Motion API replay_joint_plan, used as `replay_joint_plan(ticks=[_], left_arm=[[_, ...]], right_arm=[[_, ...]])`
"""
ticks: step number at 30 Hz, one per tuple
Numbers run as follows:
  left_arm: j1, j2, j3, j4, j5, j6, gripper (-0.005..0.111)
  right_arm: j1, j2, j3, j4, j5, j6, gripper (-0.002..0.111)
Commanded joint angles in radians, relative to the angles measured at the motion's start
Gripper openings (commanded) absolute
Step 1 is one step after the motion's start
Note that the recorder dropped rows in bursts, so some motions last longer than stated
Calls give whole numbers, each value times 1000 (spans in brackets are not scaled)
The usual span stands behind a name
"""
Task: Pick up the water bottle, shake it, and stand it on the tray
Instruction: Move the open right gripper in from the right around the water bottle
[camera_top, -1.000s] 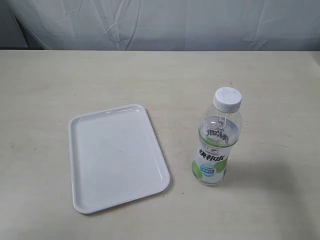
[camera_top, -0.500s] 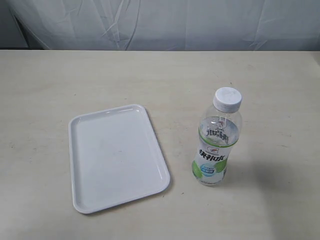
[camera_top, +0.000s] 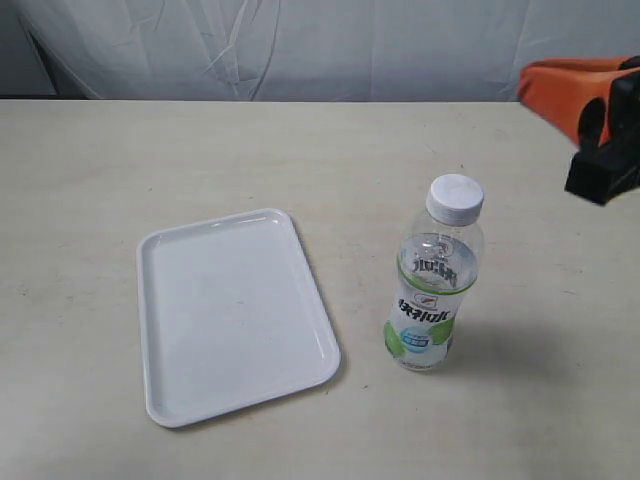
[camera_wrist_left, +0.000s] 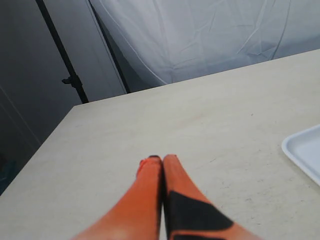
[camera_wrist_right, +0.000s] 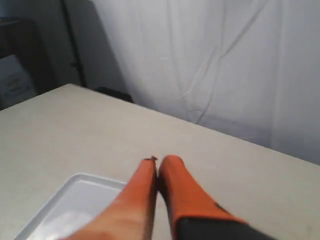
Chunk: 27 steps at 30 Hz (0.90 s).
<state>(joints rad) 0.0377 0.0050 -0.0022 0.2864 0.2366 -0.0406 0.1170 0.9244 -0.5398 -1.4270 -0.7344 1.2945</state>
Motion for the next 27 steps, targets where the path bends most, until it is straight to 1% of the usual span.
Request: replay_joint_plan(ticks=[1,2,3,4,5,7,8,11,16,19,24,27], left_arm=[[0,-5,2,2,3,-5,0],[0,-5,2,2,3,-5,0],[0,-5,2,2,3,-5,0],[0,-5,2,2,3,-5,0],[0,-5,2,2,3,-5,0],[0,-5,2,2,3,-5,0],[0,-5,2,2,3,-5,0],[0,-5,2,2,3,-3,0],[0,-5,2,2,3,-3,0],[0,-5,2,2,3,-3,0],[0,-5,2,2,3,-5,0],[0,-5,2,2,3,-5,0]], right_arm=[[4,11,-8,-123,-250,-53,66],[6,11,-8,-196,-294,-34,85],[13,11,-8,-225,-296,-23,90],[28,11,-4,-250,-289,-20,91],[35,11,-4,-258,-285,-20,90],[55,11,-4,-313,-205,-13,89],[57,11,-2,-317,-125,17,89],[57,11,-2,-317,-42,43,89],[58,32,6,-310,-68,48,89],[72,72,28,-274,-44,41,89],[113,165,33,-248,-26,31,89],[142,224,33,-231,-19,-26,89]])
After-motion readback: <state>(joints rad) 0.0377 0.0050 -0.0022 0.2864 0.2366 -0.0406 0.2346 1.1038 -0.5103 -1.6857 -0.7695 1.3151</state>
